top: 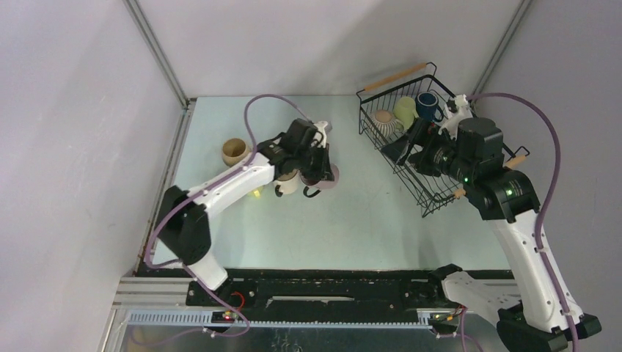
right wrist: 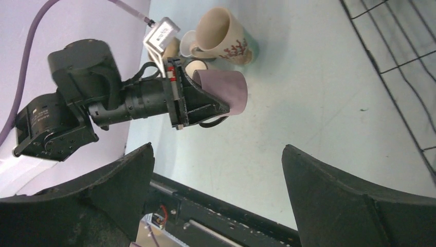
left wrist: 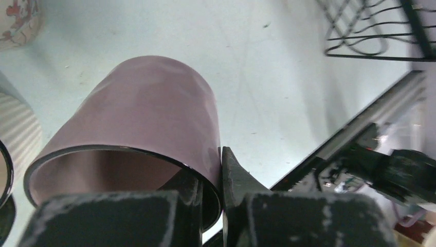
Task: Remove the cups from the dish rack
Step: Place the cup at the center of the board.
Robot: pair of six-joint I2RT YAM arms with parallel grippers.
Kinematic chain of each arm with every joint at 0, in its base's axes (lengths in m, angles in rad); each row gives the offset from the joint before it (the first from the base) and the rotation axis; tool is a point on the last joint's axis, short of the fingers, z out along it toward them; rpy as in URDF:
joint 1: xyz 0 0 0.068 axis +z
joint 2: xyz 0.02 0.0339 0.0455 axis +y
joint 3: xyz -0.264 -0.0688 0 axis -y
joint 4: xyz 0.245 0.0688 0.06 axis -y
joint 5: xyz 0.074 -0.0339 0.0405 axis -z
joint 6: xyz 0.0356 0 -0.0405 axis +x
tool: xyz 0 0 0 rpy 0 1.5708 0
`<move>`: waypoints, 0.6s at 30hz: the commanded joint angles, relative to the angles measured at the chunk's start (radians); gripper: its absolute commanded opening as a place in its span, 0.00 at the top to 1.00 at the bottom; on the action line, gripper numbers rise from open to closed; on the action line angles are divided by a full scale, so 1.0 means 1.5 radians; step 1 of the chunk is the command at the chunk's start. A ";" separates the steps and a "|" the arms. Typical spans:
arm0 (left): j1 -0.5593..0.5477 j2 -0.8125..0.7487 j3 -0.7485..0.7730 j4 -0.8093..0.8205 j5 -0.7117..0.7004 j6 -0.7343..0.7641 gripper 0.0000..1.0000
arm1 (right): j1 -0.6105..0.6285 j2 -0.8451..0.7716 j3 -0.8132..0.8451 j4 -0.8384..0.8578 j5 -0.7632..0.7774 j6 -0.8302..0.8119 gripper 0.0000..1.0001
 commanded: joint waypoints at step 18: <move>-0.055 0.247 0.268 -0.182 -0.215 0.103 1.00 | -0.003 -0.055 -0.035 -0.034 0.075 -0.049 0.00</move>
